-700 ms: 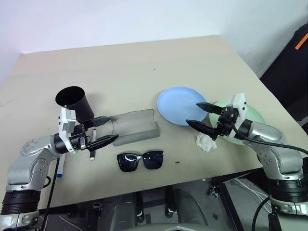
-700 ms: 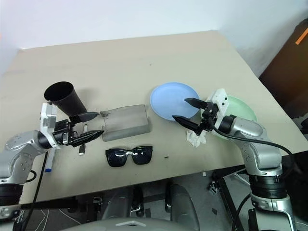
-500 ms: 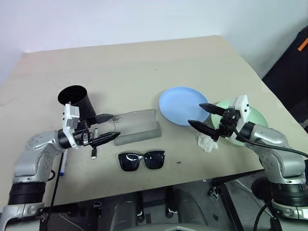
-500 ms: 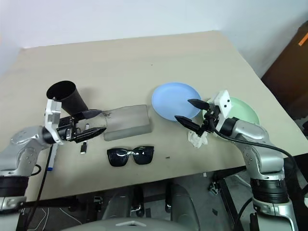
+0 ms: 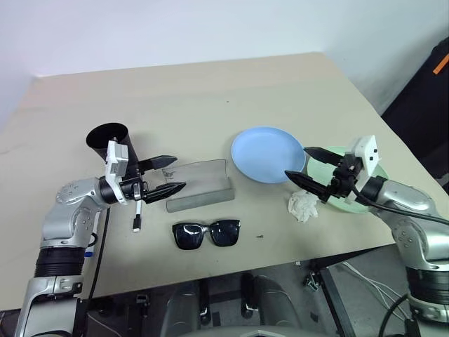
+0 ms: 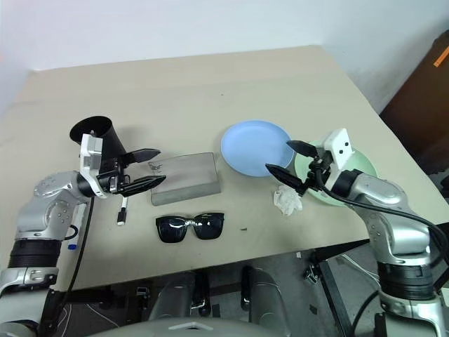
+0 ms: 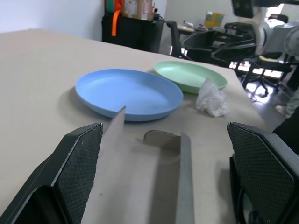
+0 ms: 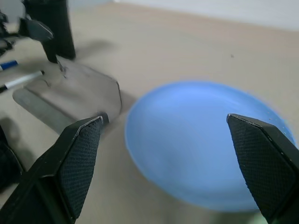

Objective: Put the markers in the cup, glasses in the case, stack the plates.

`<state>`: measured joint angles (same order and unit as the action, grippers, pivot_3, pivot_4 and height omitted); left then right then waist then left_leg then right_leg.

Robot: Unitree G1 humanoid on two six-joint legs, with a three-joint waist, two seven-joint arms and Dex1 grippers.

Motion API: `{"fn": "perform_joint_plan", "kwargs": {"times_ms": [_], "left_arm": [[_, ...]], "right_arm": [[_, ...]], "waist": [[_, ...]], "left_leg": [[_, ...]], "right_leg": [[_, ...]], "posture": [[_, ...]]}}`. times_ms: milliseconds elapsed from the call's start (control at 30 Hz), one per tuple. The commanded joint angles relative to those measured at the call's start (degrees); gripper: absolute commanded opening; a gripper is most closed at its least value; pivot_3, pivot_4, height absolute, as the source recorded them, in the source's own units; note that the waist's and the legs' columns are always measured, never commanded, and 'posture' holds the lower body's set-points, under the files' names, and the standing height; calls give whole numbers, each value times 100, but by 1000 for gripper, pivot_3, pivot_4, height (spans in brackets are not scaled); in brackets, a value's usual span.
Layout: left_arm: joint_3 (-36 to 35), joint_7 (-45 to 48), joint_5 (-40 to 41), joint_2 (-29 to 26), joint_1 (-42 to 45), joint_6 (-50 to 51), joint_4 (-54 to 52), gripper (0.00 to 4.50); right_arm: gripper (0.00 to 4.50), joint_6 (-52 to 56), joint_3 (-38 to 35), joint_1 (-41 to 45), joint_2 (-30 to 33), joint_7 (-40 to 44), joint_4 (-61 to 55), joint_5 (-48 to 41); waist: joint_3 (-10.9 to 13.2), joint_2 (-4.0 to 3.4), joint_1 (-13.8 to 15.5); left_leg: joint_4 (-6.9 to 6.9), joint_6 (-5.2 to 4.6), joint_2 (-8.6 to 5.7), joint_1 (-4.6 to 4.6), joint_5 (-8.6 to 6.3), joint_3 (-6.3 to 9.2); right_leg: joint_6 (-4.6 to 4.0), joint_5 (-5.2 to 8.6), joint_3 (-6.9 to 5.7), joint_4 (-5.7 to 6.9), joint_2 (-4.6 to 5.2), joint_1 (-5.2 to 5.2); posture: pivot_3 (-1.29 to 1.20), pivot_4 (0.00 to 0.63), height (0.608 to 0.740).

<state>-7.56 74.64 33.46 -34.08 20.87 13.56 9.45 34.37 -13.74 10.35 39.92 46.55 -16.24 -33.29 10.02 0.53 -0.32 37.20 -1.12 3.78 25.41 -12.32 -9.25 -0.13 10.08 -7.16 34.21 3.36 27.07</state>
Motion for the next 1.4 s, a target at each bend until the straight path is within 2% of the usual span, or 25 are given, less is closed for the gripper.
{"fn": "perform_joint_plan", "kwargs": {"times_ms": [33, 233, 500, 700, 733, 767, 833, 1133, 1400], "left_arm": [[99, 54, -66, 109, 116, -106, 23, 4460], [315, 81, -207, 261, 376, -118, 202, 4460], [541, 66, -381, 676, 773, -256, 539, 4460], [689, 163, -549, 622, 784, -337, 432, 4460], [698, 179, -600, 595, 782, -391, 435, 4500], [699, 198, -643, 573, 778, -433, 440, 4500], [658, 197, -688, 546, 770, -505, 467, 4500], [545, 269, -743, 546, 667, -905, 821, 4500], [485, 370, -756, 539, 692, -1184, 1157, 4500]], "right_arm": [[4500, 702, -360, -196, 381, -89, -425, -385], [4500, 1644, -658, -658, 1025, -162, -660, -618], [4500, 1393, -751, -1532, 1386, -138, -992, -163], [4500, 1092, -388, -1373, 1398, -302, -598, 380], [4091, 1074, -360, -1333, 1394, -287, -555, 412], [3908, 1067, -344, -1296, 1380, -271, -525, 424], [3247, 1039, -256, -1212, 1403, -240, -449, 497], [44, 970, -174, -968, 1547, 35, -264, 648], [44, 969, -681, -917, 2068, 326, -529, 608]], "waist": [[0, 0, -1], [1, 3, -7], [1, 5, -6], [2, 6, -26], [2, 6, -29], [2, 6, -30], [2, 6, -29], [2, 6, -18], [2, 6, -15]], "left_leg": [[1, 0, -1, -1, 0, 0], [5, 0, -1, -2, 0, 8], [12, -1, -1, -5, 0, 17], [14, -1, -1, -7, 0, 25], [14, -1, -1, -8, 0, 25], [14, -1, -1, -8, 0, 26], [14, -1, -1, -8, 0, 26], [14, -1, -1, -6, 0, 25], [16, -1, -1, -7, 0, 26]], "right_leg": [[0, 0, 0, 0, 1, -1], [1, 0, -2, 1, -2, -4], [3, 0, -9, -3, -4, -17], [3, 0, -11, -4, -10, -21], [3, 0, -11, -4, -10, -21], [3, 0, -11, -4, -10, -21], [3, 1, -11, -4, -11, -21], [3, 1, -11, -5, -11, -21], [3, 0, -11, -4, -10, -21]], "posture": [[0, 150, 740], [0, 150, 740], [0, 150, 740], [0, 150, 740], [0, 150, 740], [0, 150, 740], [0, 150, 740], [0, 150, 740], [0, 150, 740]]}}
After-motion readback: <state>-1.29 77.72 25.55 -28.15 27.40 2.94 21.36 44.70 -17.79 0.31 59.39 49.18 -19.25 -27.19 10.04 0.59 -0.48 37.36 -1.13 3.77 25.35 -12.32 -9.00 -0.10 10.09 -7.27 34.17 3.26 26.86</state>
